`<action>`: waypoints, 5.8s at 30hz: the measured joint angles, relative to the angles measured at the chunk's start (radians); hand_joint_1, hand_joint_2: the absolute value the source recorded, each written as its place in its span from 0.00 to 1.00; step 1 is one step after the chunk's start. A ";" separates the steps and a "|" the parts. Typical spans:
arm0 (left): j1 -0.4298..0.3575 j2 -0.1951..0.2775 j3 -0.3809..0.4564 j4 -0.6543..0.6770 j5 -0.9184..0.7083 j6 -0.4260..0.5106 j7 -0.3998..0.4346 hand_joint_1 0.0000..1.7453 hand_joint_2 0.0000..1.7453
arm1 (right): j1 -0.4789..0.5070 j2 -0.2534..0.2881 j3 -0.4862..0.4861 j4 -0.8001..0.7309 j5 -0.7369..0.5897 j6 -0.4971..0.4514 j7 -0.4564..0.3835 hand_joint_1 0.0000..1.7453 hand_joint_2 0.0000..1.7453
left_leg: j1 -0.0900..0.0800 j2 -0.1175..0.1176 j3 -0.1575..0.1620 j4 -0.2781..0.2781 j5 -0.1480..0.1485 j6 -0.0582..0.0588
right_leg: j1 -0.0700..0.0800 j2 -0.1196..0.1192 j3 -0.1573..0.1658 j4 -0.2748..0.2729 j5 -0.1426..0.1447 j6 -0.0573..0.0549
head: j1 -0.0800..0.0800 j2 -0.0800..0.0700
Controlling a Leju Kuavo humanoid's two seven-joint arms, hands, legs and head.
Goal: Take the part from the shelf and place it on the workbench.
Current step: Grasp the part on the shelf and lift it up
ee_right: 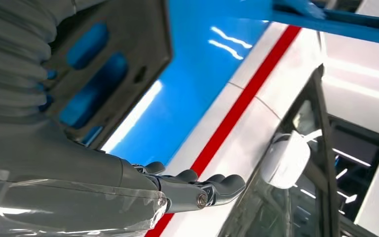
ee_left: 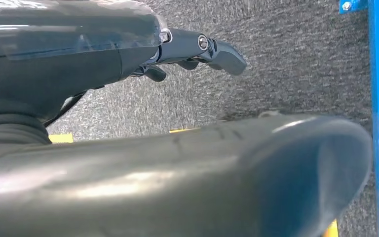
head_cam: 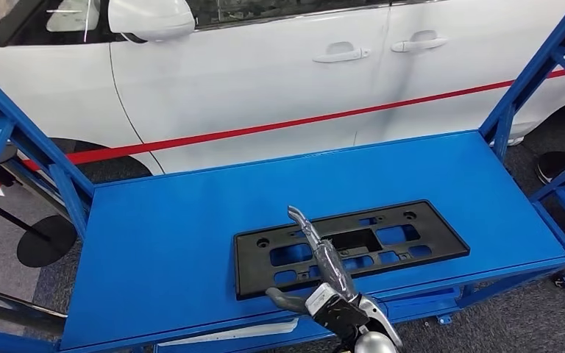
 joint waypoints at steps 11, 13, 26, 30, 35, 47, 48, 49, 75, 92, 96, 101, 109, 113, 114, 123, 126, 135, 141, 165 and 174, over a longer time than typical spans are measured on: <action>0.000 0.003 0.010 0.000 -0.007 -0.011 0.000 0.00 0.00 | -0.016 -0.009 0.041 0.052 0.200 -0.187 -0.021 0.00 1.00 | 0.002 -0.002 0.106 -0.229 0.122 0.030 | 0.002 0.009 -0.005 0.020 -0.012 0.034 | 0.001 0.000; 0.000 0.003 0.009 0.000 -0.022 -0.015 0.010 0.00 0.00 | -0.017 -0.008 0.045 0.054 0.209 -0.234 -0.034 0.00 1.00 | 0.005 -0.001 0.108 -0.236 0.127 0.040 | 0.000 0.007 -0.029 0.077 -0.050 0.044 | 0.002 0.000; -0.002 0.002 0.001 0.000 -0.022 -0.008 0.001 0.00 0.00 | -0.073 -0.004 0.092 0.050 0.461 -0.485 0.014 0.00 1.00 | 0.000 0.002 0.109 -0.227 0.115 0.010 | 0.000 0.001 -0.010 0.019 -0.006 0.020 | 0.001 0.000; -0.001 0.002 0.001 0.000 -0.017 -0.009 0.003 0.00 0.00 | -0.093 -0.005 0.095 0.048 0.529 -0.494 0.037 0.00 1.00 | 0.004 -0.001 0.038 -0.067 0.020 -0.003 | -0.003 0.001 -0.006 0.010 -0.002 0.001 | 0.000 0.000; 0.001 0.002 0.002 0.000 -0.007 -0.009 0.006 0.00 0.00 | -0.123 -0.020 0.102 0.066 0.642 -0.468 0.109 0.00 1.00 | 0.004 -0.001 0.014 -0.030 0.053 0.000 | 0.002 0.004 -0.003 0.012 -0.004 0.001 | 0.000 0.000; 0.001 -0.002 0.010 0.000 0.002 -0.002 0.011 0.00 0.00 | -0.128 -0.168 0.117 0.018 0.728 -0.309 0.202 0.00 1.00 | 0.001 -0.002 0.103 -0.239 0.135 0.052 | -0.002 0.005 -0.125 0.274 -0.138 0.051 | 0.002 0.000; 0.001 -0.003 0.011 0.000 0.002 -0.002 0.012 0.00 0.00 | -0.123 -0.180 0.117 0.014 0.728 -0.307 0.202 0.00 1.00 | 0.001 -0.002 0.103 -0.239 0.135 0.052 | -0.003 0.005 -0.144 0.309 -0.143 0.053 | 0.002 0.000; 0.002 -0.004 0.011 0.000 0.003 -0.001 0.012 0.00 0.00 | -0.120 -0.191 0.117 0.010 0.728 -0.307 0.202 0.00 1.00 | 0.001 -0.002 0.104 -0.239 0.135 0.051 | -0.005 0.005 -0.143 0.305 -0.129 0.053 | 0.002 0.000; 0.006 0.004 0.011 0.000 -0.012 -0.016 -0.012 0.00 0.00 | -0.009 -0.346 0.107 -0.098 0.763 -0.287 0.238 0.00 1.00 | -0.001 -0.005 0.109 -0.239 0.130 0.051 | -0.001 0.005 -0.033 0.082 -0.052 0.045 | 0.002 0.000; 0.005 0.005 0.011 0.000 -0.014 -0.012 -0.004 0.00 0.00 | -0.124 -0.390 0.108 -0.085 0.677 -0.110 0.183 0.00 1.00 | -0.004 -0.006 0.039 -0.086 0.038 0.009 | -0.004 0.003 -0.002 0.009 -0.004 0.006 | 0.001 0.000; 0.006 0.005 0.011 0.000 -0.012 -0.012 -0.003 0.00 0.00 | -0.196 -0.409 0.123 -0.047 0.599 -0.057 0.148 0.00 1.00 | -0.003 -0.006 -0.030 0.053 0.010 0.010 | 0.001 0.002 -0.003 0.010 -0.003 0.003 | 0.001 0.000; 0.003 0.008 0.011 0.000 -0.011 -0.012 -0.003 0.00 0.00 | -0.240 -0.426 0.147 -0.021 0.558 -0.046 0.142 0.00 1.00 | -0.010 -0.007 0.097 -0.222 0.127 0.032 | 0.008 0.002 -0.003 0.014 -0.005 0.014 | 0.001 0.000; 0.002 0.008 0.011 0.000 -0.007 -0.014 -0.006 0.00 0.00 | -0.282 -0.444 0.194 0.019 0.529 0.002 0.141 0.00 1.00 | -0.003 -0.006 0.105 -0.245 0.139 0.054 | -0.004 0.001 -0.122 0.259 -0.128 0.051 | 0.003 0.000; 0.002 0.008 0.011 0.000 -0.007 -0.016 -0.009 0.00 0.00 | -0.322 -0.444 0.224 0.045 0.513 0.045 0.141 0.00 1.00 | -0.001 -0.007 0.106 -0.238 0.133 0.047 | -0.018 0.000 -0.086 0.169 -0.042 0.059 | 0.003 0.000; 0.001 0.009 0.011 0.000 -0.007 -0.016 -0.009 0.00 0.00 | -0.332 -0.444 0.229 0.049 0.510 0.048 0.141 0.00 1.00 | -0.002 -0.008 0.104 -0.233 0.130 0.042 | -0.018 0.000 -0.055 0.103 -0.017 0.059 | 0.003 0.000; 0.000 0.015 0.012 0.000 -0.001 -0.015 -0.027 0.00 0.00 | -0.376 -0.447 0.261 0.071 0.474 0.069 0.137 0.00 1.00 | -0.001 -0.010 0.015 -0.042 0.020 0.001 | -0.012 0.001 -0.023 0.022 0.000 0.012 | 0.001 0.000; 0.001 0.020 0.020 0.000 0.019 -0.015 -0.051 0.00 0.00 | -0.398 -0.451 0.282 0.079 0.438 0.099 0.121 0.00 1.00 | 0.000 -0.010 -0.040 0.062 0.006 0.002 | -0.007 0.001 -0.022 0.025 -0.002 0.009 | 0.001 0.000; -0.006 0.052 0.051 0.000 0.068 -0.028 -0.130 0.00 0.00 | -0.513 -0.446 0.384 0.160 0.340 0.192 0.083 0.00 1.00 | -0.004 -0.013 0.080 -0.223 0.138 0.038 | -0.001 0.004 -0.027 0.037 -0.011 0.036 | 0.002 0.000; -0.009 0.056 0.059 0.000 0.076 -0.032 -0.147 0.00 0.00 | -0.540 -0.438 0.427 0.222 0.301 0.211 0.076 0.00 1.00 | -0.003 -0.013 0.084 -0.232 0.144 0.051 | -0.009 0.003 -0.151 0.291 -0.120 0.053 | 0.004 0.000; -0.022 0.091 0.086 -0.001 0.119 -0.042 -0.205 0.00 0.00 | -0.693 -0.364 0.582 0.404 0.190 0.248 0.073 1.00 1.00 | -0.008 -0.012 0.093 -0.229 0.136 0.034 | 0.000 0.010 -0.025 0.025 0.009 0.031 | 0.001 0.000; -0.019 0.091 0.091 -0.001 0.117 -0.045 -0.204 0.00 0.00 | -0.695 -0.358 0.591 0.421 0.190 0.233 0.071 1.00 1.00 | -0.001 -0.010 0.100 -0.242 0.148 0.045 | -0.015 0.004 -0.096 0.186 -0.043 0.059 | 0.005 0.000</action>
